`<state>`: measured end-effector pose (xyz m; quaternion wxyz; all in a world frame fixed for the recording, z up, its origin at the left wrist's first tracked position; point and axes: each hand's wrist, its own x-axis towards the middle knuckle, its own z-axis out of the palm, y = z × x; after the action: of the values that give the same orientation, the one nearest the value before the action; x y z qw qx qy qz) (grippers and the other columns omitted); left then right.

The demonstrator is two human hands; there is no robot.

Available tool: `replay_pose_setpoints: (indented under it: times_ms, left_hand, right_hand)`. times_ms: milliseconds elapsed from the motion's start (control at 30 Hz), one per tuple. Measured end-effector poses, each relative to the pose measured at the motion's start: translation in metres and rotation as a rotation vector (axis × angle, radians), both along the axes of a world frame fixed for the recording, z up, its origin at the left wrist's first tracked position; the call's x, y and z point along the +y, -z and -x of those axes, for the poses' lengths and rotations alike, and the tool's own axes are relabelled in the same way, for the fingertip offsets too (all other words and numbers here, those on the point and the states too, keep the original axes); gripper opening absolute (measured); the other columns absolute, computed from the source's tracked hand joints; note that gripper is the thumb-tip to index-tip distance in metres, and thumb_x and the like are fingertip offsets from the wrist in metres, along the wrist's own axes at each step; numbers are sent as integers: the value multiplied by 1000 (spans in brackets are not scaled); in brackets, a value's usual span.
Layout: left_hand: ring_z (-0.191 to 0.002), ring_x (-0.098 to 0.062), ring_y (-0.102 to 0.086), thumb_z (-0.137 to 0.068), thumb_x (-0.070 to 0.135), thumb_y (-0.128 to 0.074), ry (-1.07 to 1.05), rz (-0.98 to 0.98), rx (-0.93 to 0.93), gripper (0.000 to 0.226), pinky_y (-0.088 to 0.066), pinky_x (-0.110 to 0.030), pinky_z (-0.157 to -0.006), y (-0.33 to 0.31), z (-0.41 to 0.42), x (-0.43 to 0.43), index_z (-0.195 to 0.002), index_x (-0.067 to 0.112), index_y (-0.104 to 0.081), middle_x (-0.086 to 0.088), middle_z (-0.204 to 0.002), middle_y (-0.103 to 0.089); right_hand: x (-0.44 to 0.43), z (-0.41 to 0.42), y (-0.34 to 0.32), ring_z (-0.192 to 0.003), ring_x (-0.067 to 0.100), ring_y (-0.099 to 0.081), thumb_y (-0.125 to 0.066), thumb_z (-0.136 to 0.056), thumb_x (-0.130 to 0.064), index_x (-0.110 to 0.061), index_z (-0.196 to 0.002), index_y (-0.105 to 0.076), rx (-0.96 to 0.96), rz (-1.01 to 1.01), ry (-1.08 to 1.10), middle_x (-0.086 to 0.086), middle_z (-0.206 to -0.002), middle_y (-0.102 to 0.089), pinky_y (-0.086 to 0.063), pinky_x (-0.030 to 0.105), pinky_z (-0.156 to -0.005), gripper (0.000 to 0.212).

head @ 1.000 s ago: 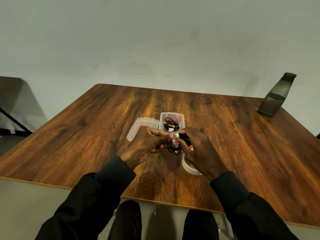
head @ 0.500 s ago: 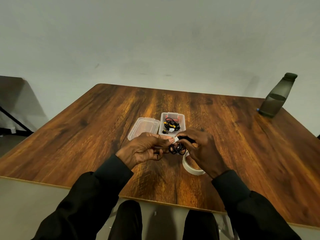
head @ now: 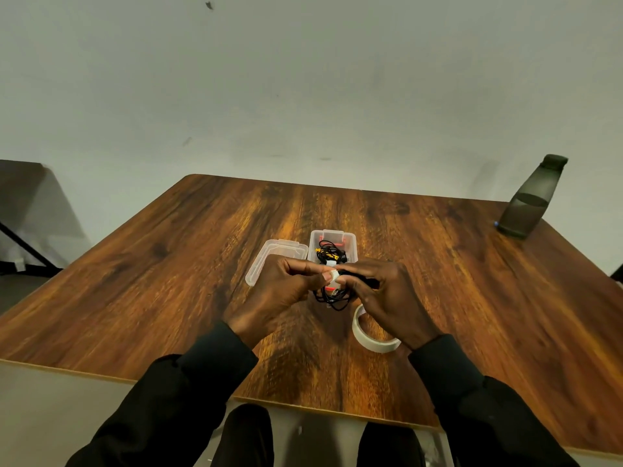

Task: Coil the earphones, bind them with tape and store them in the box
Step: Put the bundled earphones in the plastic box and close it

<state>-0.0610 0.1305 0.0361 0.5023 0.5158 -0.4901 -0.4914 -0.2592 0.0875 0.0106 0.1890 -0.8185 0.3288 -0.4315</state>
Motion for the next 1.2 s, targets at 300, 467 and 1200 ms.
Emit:
replay_pose_setpoints:
  times_ms: [300,467,1200]
  left_hand:
    - [-83,-1,-69,-85,16,-81,-119,619,-559,13,-46,-8,-69,3,-1,-4,-97,20,-83,9,-92,-78]
    - [-86,3,-67,-85,20,-80,-116,660,-633,20,-49,-9,-72,7,-1,-2,-106,19,-81,7,-96,-78]
    - [-81,-13,-77,-82,11,-82,-121,333,-197,16,-61,-23,-73,1,2,-7,-98,7,-82,-1,-89,-81]
  right_hand:
    - [-1,-3,-7,-85,3,-73,-75,-91,-17,-19,-104,-81,-146,-149,65,-9,-96,-79,-61,29,-73,15]
    - [-5,-1,-6,-92,7,-75,-71,-94,-20,-19,-109,-80,-144,-207,26,-8,-101,-79,-63,41,-79,17]
    - [-3,-10,-5,-84,11,-76,-69,-96,-12,-10,-106,-77,-280,-231,10,-2,-88,-78,-60,23,-71,13]
